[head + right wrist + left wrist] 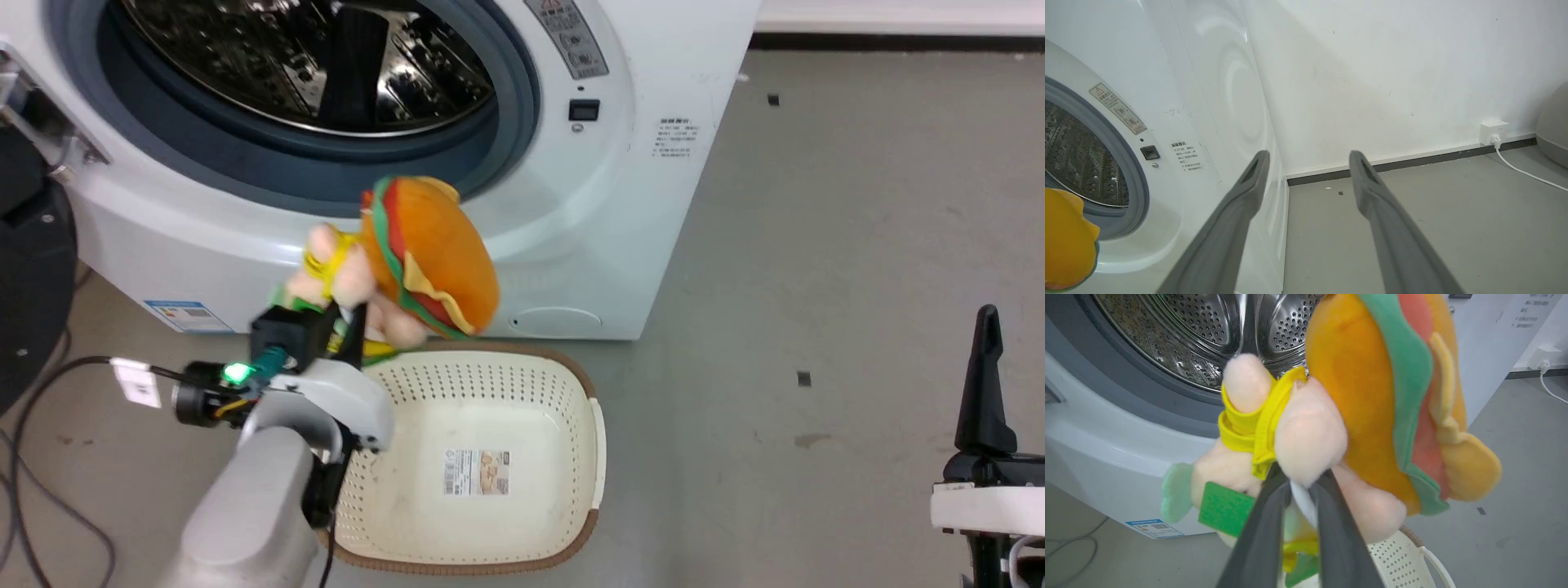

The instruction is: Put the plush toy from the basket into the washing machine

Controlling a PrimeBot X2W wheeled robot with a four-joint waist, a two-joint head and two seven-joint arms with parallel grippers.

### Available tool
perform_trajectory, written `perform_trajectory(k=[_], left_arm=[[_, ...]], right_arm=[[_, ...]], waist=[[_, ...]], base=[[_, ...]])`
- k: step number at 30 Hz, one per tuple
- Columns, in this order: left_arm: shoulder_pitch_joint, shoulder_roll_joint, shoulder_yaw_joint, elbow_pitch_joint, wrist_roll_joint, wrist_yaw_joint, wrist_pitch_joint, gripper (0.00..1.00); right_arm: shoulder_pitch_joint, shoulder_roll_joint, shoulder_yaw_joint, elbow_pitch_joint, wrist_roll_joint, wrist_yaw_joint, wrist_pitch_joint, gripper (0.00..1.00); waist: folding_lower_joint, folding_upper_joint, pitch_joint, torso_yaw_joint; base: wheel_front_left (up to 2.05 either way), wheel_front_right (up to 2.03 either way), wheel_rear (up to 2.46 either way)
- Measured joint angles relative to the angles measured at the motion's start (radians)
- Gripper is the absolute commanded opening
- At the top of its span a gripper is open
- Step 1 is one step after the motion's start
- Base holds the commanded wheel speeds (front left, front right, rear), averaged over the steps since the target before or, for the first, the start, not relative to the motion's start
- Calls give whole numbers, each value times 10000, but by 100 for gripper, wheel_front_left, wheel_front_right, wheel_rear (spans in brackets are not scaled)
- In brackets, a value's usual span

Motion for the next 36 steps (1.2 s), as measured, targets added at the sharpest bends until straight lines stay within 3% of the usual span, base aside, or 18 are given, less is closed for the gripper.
perform_trajectory(k=[5,12,26,36], left_arm=[[-308,125,667,-253,36,134,0,0],[-1974,410,1338,-161,265,161,0,0],[-6070,1287,2213,1012,704,167,0,0],[-8202,1563,2481,2173,773,268,0,0]], right_arm=[[-220,0,33,-67,2,0,0,100],[-853,0,-12,-215,79,0,0,100],[-1818,0,192,-598,343,0,0,100],[-2096,0,230,-731,431,0,0,100]], waist=[[0,0,498,-190],[1,0,1541,-529],[2,0,3684,-1374],[2,0,4894,-1958]], base=[[0,0,0],[0,0,0],[0,0,0],[0,0,0]])
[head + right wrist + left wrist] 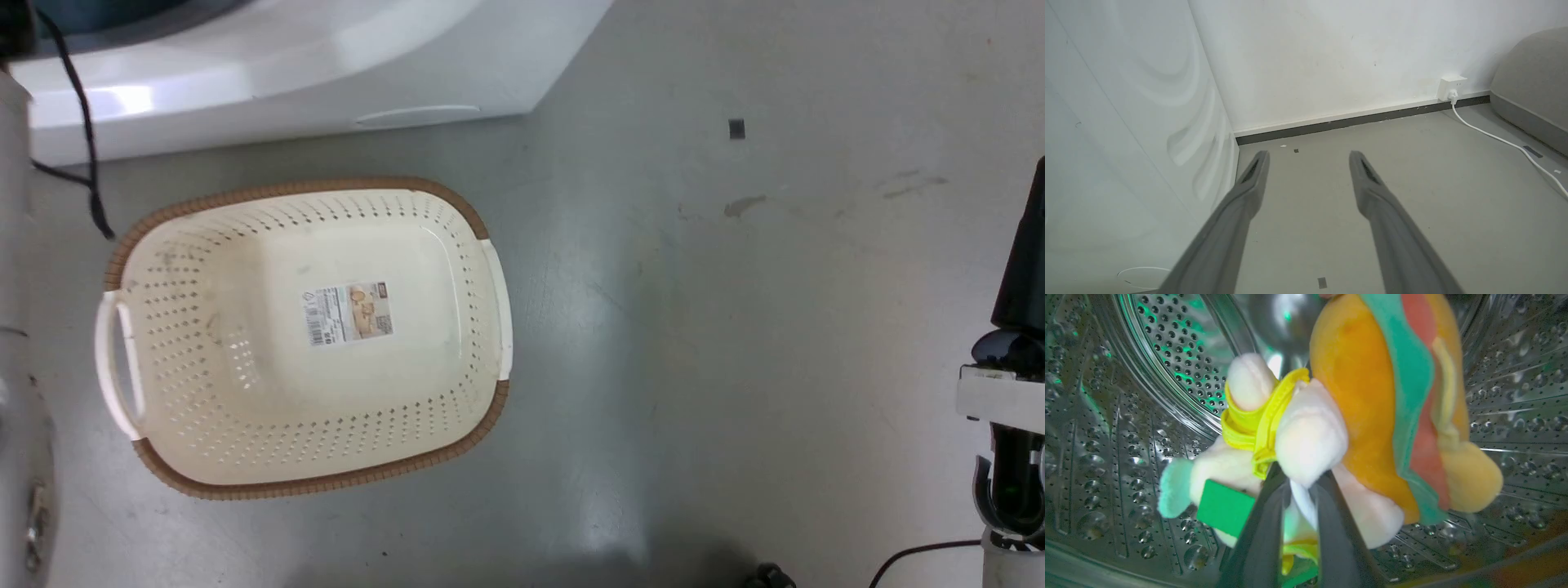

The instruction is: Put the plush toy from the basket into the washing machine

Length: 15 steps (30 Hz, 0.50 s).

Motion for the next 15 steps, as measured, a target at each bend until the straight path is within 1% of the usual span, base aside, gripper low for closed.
perform_trajectory(k=[6,7,8,15], left_arm=[[-801,71,-42,370,209,75,0,0],[-845,56,-50,435,232,94,2,14],[-853,44,-56,462,272,132,0,100],[-736,-90,-46,570,360,165,-2,100]], right_arm=[[-89,0,-6,-58,15,0,0,100],[-107,0,-6,-59,15,0,0,100],[-122,0,-2,-59,15,0,0,100],[-175,0,105,-17,13,0,0,100]], waist=[[0,0,461,-161],[1,0,501,-162],[0,0,528,-152],[0,0,257,-63]], base=[[0,0,0],[0,0,0],[0,0,0],[0,0,0]])
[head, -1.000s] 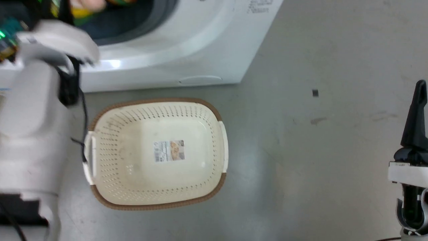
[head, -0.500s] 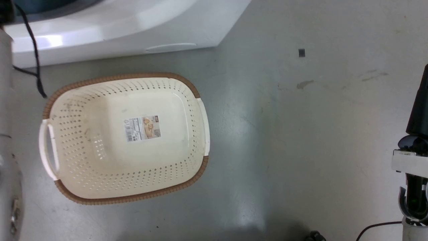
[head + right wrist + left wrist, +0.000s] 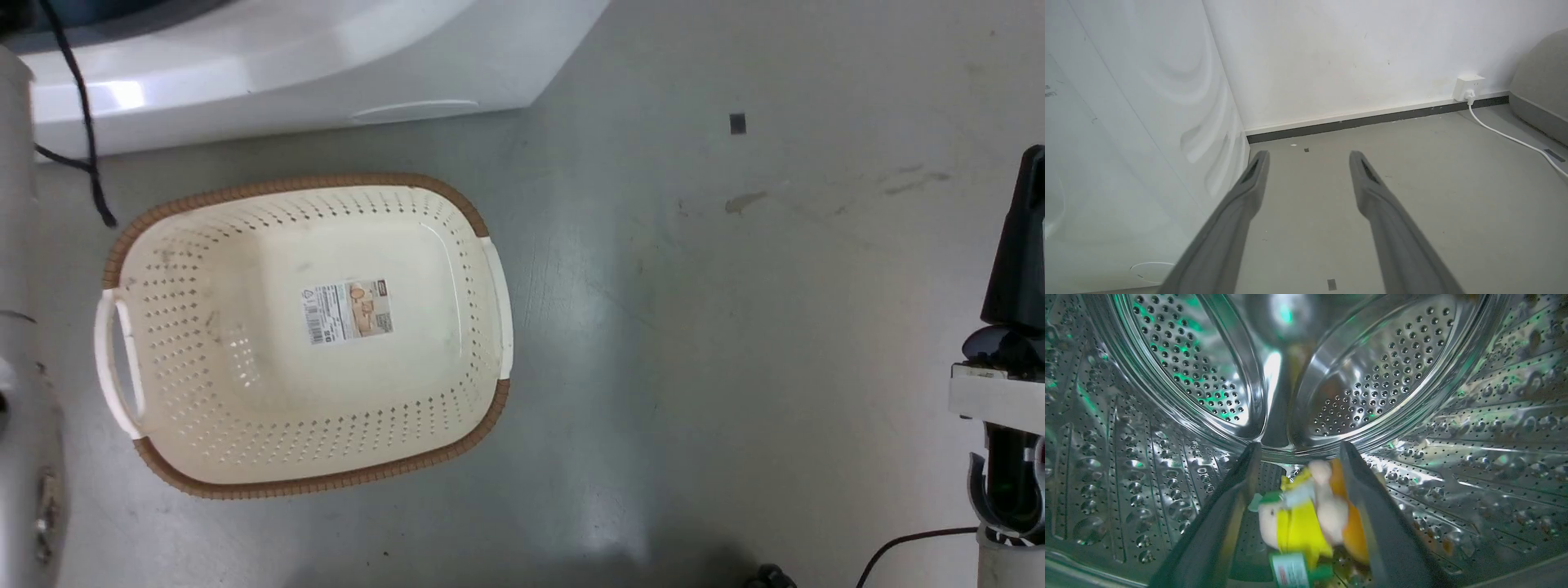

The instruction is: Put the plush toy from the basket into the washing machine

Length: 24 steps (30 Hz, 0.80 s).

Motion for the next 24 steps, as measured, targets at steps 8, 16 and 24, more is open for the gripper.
perform_trajectory(k=[8,16,24], left_arm=[[1777,-633,401,-777,-69,115,0,100],[4318,-1476,422,-2359,470,265,0,100],[6919,-2000,493,-3891,1034,468,0,100]], right_arm=[[45,0,42,105,-176,0,0,100],[452,0,123,205,-489,0,0,100],[1224,0,186,462,-826,0,0,100]], waist=[[-1,0,-891,257],[-1,0,-2047,807],[-2,0,-3432,1358]], base=[[0,0,0],[0,0,0],[0,0,0]])
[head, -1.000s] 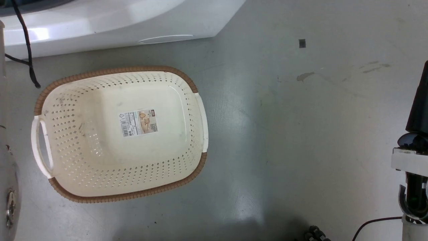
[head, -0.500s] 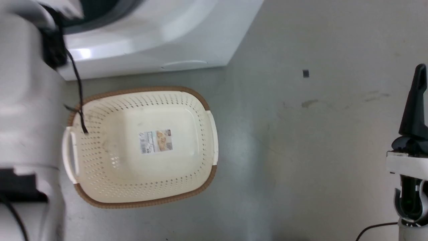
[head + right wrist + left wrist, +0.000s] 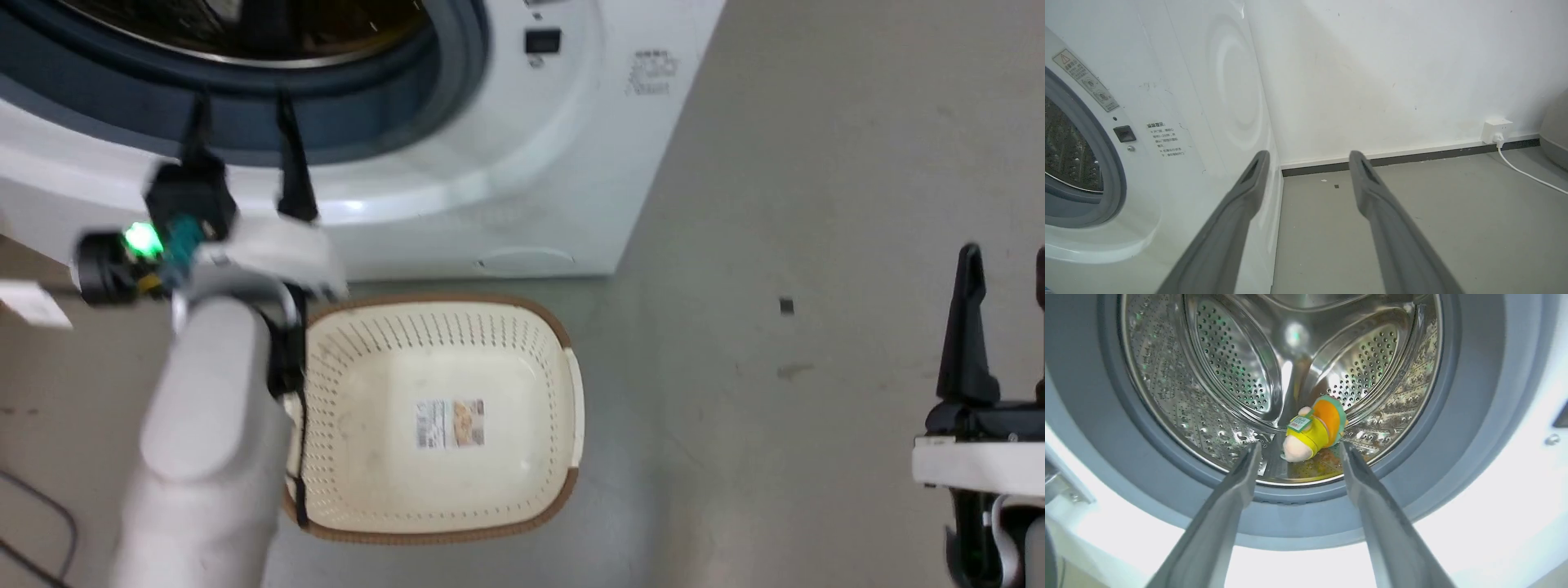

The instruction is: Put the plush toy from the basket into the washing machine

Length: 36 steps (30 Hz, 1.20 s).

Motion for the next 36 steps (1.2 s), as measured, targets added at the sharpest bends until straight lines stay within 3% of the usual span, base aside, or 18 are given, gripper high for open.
perform_trajectory(k=[11,21,31,32,36], left_arm=[[3016,-495,-134,-1733,508,-217,0,100],[5892,-732,31,-2042,562,-299,0,100],[6931,-874,311,-2497,744,-418,0,100],[6950,-886,320,-2554,752,-458,0,0],[6947,-894,293,-2545,725,-470,6,0]], right_arm=[[943,2,362,483,-293,0,0,100],[2301,0,732,734,-616,0,2,100],[2809,0,936,658,-692,0,0,100],[2812,0,930,658,-692,0,0,0],[2802,0,926,662,-688,0,4,0]], waist=[[-1,0,-1821,488],[-2,0,-3506,550],[-2,0,-4341,540],[-2,1,-4352,556],[-1,1,-4357,555]], base=[[0,0,0],[0,0,0],[0,0,0],[0,0,0],[0,0,0]])
